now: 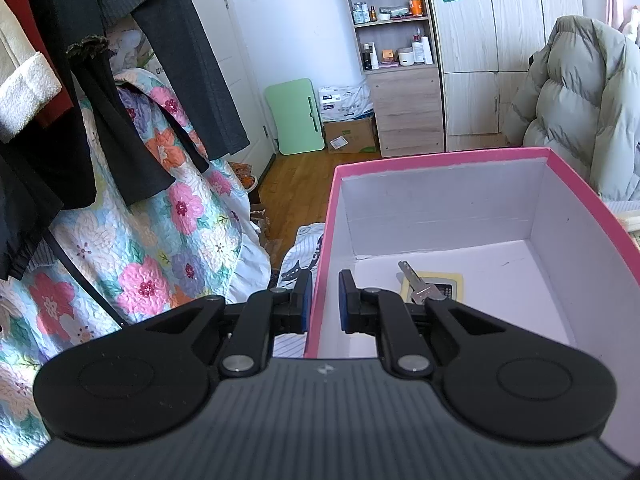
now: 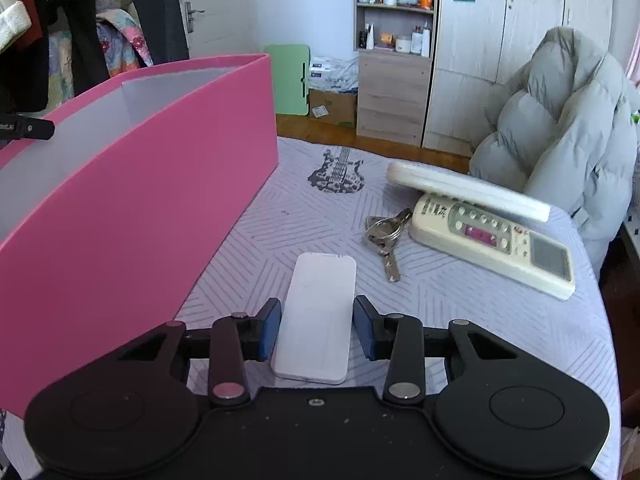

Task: Organize rigid objects
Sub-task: 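Carry the white power bank into the pink box and open the right tool, then return the right tool to the bed and grasp the small white plug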

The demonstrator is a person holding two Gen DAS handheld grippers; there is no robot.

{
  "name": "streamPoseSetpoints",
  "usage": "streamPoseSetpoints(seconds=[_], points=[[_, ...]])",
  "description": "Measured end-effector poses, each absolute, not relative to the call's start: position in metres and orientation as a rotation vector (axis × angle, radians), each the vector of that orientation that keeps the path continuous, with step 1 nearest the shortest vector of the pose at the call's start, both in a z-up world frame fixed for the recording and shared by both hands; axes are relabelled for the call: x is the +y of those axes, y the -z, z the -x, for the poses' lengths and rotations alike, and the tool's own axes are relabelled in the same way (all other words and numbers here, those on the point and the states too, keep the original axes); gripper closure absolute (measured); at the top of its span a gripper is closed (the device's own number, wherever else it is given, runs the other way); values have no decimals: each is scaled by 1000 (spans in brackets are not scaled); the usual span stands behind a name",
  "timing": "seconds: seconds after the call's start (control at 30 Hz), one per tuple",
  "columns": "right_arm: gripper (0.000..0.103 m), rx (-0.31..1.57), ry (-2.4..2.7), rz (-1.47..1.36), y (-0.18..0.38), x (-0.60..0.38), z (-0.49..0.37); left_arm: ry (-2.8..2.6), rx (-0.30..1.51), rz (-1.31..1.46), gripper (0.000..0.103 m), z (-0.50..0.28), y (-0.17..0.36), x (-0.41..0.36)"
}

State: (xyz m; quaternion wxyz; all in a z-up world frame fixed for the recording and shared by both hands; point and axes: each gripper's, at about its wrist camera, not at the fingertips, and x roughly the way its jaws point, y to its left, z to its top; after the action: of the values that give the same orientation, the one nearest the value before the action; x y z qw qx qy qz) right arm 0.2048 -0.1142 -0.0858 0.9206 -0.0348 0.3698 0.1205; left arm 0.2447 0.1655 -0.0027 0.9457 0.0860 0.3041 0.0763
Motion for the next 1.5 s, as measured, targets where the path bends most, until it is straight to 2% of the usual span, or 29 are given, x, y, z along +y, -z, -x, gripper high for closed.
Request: streamPoseSetpoints(seconds=[0.5,0.77,0.97,1.23,1.33,1.37,1.4,1.5], points=[[59,540,-289,54,9,-117,-164,-162,628,-185,92,-247,2,169],[59,540,-587,213,-40,-59,-209,-177,638,-196,92,-248,4,166],[59,709,-671,525,-18,4,-268,-179,638,-200,92,-249,5,166],[59,880,-668,588,18,32,-309,-175,643,-195,92,-249,6,166],[58,870,-667,608,23,32,-308,-183,660,-207,92,-252,8,165],[54,848,-655,599,20,27,-305,-182,661,-208,92,-252,8,164],[51,827,-647,578,16,21,-304,-179,659,-203,92,-252,7,165],[51,754,-661,460,-8,-9,-290,-178,659,-199,92,-252,7,166]])
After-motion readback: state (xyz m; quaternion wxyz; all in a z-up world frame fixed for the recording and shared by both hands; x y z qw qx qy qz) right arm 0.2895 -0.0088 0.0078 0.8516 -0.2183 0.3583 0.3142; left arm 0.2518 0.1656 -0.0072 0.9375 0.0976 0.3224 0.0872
